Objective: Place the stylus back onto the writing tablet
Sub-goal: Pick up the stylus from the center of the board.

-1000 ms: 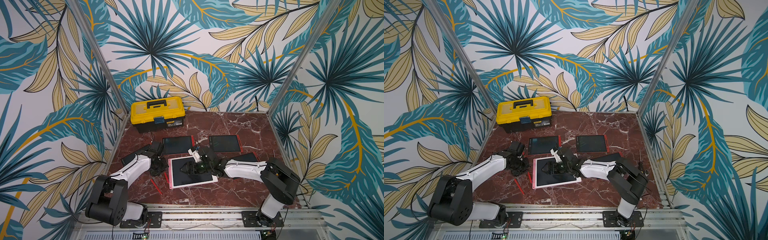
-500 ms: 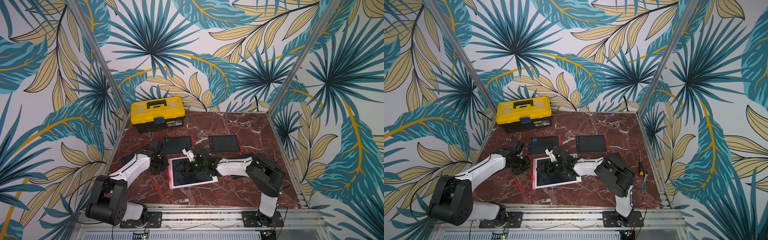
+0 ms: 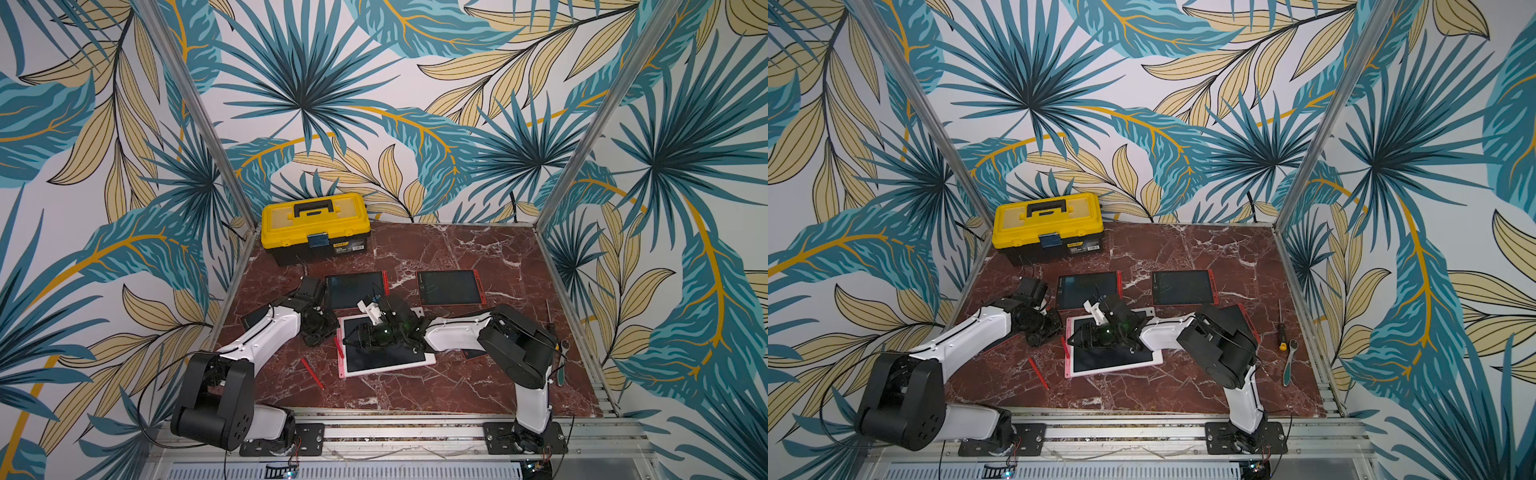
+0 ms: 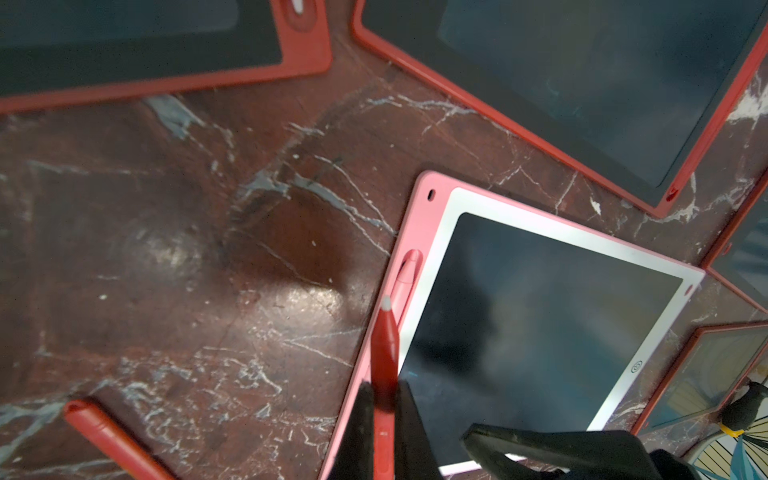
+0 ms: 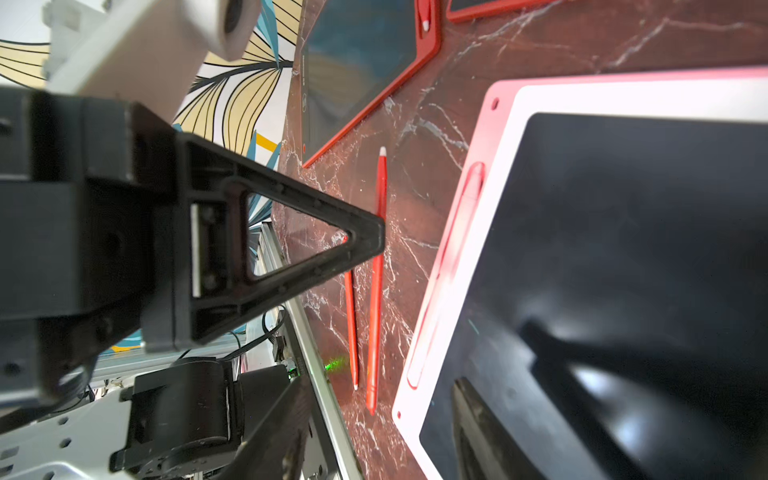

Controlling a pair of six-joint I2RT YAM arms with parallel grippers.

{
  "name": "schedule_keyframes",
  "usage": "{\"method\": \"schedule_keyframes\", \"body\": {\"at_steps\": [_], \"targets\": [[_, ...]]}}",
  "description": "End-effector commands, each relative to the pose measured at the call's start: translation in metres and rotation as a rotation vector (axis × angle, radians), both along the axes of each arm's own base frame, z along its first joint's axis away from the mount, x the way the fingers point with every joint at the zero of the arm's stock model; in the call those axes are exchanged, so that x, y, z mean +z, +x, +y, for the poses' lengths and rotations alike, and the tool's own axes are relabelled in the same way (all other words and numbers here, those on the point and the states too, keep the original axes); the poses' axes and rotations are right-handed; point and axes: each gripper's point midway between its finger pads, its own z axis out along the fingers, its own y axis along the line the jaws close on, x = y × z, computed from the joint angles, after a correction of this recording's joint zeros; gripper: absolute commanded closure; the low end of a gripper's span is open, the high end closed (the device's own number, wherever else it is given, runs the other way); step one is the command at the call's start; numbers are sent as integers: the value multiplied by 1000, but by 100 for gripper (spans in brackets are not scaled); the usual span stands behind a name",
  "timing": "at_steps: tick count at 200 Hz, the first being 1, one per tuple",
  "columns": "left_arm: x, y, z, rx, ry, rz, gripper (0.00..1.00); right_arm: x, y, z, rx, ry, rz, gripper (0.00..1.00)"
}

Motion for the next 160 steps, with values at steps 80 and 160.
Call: {"method": "schedule_keyframes", "body": {"at_steps": [80,160], "targets": [[15,18,-3,16,-25,-56,91,-8,-2,23,36,24,21,53],[16,18,-3,18,-27,-58,91,-14,-3,33,43,34,38,59]]}}
